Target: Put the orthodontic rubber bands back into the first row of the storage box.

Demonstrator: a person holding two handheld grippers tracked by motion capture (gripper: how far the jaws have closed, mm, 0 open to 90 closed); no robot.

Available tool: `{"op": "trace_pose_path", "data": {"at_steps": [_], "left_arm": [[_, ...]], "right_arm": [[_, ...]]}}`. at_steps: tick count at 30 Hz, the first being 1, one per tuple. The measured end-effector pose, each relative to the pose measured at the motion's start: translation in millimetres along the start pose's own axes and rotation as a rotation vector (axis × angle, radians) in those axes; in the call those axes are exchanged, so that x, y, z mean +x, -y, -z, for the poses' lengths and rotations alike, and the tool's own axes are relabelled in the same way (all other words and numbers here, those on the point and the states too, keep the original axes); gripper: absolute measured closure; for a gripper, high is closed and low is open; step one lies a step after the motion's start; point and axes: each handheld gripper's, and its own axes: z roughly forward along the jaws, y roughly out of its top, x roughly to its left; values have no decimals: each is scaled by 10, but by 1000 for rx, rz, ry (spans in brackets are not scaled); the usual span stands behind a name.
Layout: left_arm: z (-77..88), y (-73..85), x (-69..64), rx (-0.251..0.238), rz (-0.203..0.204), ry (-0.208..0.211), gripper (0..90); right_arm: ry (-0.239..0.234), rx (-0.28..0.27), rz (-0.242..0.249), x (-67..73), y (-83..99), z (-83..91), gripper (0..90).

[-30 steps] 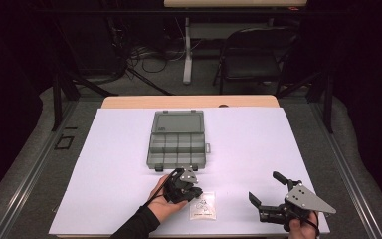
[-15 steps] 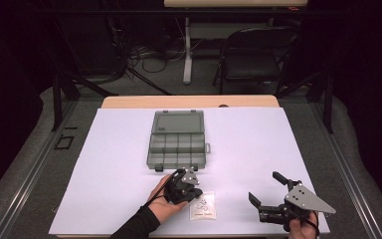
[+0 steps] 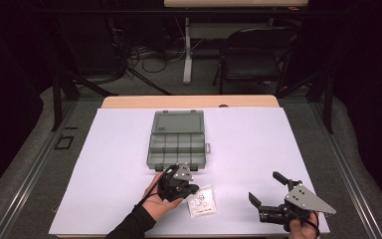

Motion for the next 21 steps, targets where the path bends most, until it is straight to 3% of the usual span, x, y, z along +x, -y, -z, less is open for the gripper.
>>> {"op": "trace_pose_path", "data": {"at_steps": [11, 21], "left_arm": [[155, -22, 11, -41, 8, -13, 893], [395, -49, 27, -96, 9, -32, 893]], "right_arm": [[3, -4, -3, -3, 1, -2, 12], [6, -12, -4, -6, 4, -7, 12]]}}
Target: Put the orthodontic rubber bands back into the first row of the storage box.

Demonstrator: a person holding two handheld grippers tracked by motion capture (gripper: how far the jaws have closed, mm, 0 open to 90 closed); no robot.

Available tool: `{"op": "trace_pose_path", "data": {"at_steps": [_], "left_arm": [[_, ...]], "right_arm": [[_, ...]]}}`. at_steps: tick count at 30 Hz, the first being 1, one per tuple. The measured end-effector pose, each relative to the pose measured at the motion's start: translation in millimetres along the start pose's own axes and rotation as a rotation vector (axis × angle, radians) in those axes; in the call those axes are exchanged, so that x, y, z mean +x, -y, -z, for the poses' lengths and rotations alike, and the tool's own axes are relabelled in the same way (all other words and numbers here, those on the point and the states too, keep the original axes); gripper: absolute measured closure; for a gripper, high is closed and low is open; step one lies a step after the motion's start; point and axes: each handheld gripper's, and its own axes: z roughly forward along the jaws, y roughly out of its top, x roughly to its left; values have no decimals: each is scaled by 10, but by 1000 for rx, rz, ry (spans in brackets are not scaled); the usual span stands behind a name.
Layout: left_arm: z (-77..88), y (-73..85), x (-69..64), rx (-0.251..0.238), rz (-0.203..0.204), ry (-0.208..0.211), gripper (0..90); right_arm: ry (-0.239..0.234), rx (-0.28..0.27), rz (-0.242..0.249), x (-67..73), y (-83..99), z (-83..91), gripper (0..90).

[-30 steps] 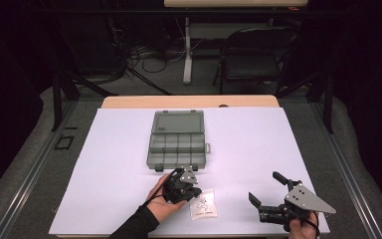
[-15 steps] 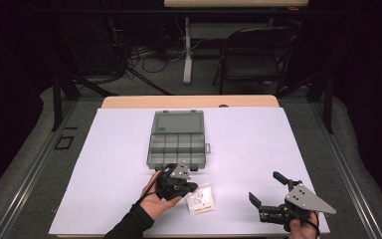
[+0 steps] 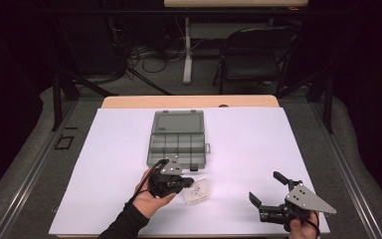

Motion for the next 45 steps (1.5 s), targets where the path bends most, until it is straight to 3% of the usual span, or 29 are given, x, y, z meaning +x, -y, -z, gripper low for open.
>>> {"op": "trace_pose_path", "data": {"at_steps": [11, 20, 31, 45], "left_arm": [[249, 33, 139, -47, 35, -51, 893], [431, -26, 261, -67, 43, -96, 893], [662, -251, 448, -61, 18, -157, 893], [734, -496, 688, -24, 12, -171, 893]], "right_arm": [[0, -2, 0, -1, -2, 3, 12], [1, 8, 1, -1, -2, -1, 12], [-3, 12, 3, 0, -2, -1, 12], [-1, 15, 3, 1, -2, 0, 12]]}}
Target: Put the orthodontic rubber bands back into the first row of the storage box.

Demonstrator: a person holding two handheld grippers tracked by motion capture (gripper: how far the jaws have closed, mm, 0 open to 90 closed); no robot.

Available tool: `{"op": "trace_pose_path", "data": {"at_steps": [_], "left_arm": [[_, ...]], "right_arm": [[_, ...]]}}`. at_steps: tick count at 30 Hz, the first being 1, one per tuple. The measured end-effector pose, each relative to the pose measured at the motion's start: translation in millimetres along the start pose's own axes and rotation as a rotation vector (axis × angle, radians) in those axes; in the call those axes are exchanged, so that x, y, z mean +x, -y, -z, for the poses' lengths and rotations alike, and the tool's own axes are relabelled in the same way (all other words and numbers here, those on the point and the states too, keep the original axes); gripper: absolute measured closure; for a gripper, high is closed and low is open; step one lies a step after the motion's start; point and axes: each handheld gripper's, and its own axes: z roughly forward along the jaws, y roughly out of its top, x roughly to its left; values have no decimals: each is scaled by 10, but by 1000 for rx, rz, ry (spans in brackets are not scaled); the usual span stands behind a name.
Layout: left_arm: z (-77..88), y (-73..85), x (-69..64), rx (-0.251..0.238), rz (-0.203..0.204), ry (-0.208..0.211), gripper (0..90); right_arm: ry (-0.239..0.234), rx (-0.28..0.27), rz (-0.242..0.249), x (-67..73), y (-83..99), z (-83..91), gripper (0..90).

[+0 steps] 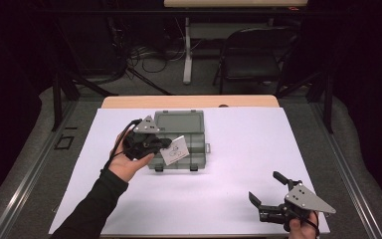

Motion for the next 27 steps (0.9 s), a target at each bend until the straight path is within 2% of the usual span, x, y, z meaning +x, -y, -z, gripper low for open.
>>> {"op": "trace_pose_path", "data": {"at_steps": [8, 12, 16, 20, 27], "left_arm": [[-37, -76, 156, 15, 9, -21, 893], [-47, -124, 245, 23, 14, -23, 893], [-72, -174, 301, 43, -4, -25, 893], [-119, -236, 346, 61, -11, -26, 893], [-270, -342, 409, 101, -40, -27, 894]], "right_arm": [[3, -15, -9, 4, 5, -13, 12], [0, 0, -3, 5, 0, 1, 12], [1, -14, -7, 5, 4, -12, 12], [-1, -1, -4, 4, 1, -2, 12], [1, -15, -5, 1, 6, -13, 12]]}}
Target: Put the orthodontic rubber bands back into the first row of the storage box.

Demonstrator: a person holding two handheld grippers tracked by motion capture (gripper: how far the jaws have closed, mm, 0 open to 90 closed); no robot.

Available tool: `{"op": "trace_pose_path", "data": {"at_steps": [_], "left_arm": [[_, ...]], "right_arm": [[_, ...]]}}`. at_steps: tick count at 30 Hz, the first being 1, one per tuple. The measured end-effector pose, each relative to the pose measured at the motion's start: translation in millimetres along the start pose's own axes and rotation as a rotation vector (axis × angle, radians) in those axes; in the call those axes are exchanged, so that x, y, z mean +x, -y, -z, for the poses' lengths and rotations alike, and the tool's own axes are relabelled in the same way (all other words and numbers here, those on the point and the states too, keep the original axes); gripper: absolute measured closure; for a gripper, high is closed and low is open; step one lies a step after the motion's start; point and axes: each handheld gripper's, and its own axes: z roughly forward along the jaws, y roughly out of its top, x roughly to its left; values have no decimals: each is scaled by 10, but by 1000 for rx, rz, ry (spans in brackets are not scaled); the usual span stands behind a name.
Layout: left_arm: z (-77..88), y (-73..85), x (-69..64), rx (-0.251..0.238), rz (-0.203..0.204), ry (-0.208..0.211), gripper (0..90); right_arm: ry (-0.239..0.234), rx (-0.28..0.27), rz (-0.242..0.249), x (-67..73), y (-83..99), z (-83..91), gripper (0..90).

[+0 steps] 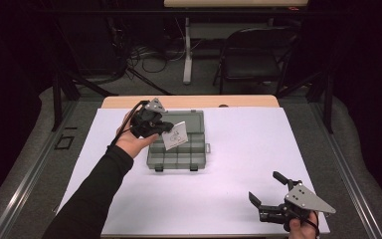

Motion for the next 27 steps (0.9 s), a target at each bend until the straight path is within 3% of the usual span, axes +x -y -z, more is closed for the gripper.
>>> {"op": "trace_pose_path", "data": {"at_steps": [5, 12, 27], "left_arm": [[-115, -66, 46, 29, -12, 3, 894], [-252, -122, 108, 63, -43, 12, 894], [-552, -80, 282, 95, -21, 24, 894]], "right_arm": [[-6, 19, 5, -4, -5, 13, 12], [0, 3, 0, -8, 0, 5, 12], [-6, 3, -1, 2, -1, 1, 12]]}}
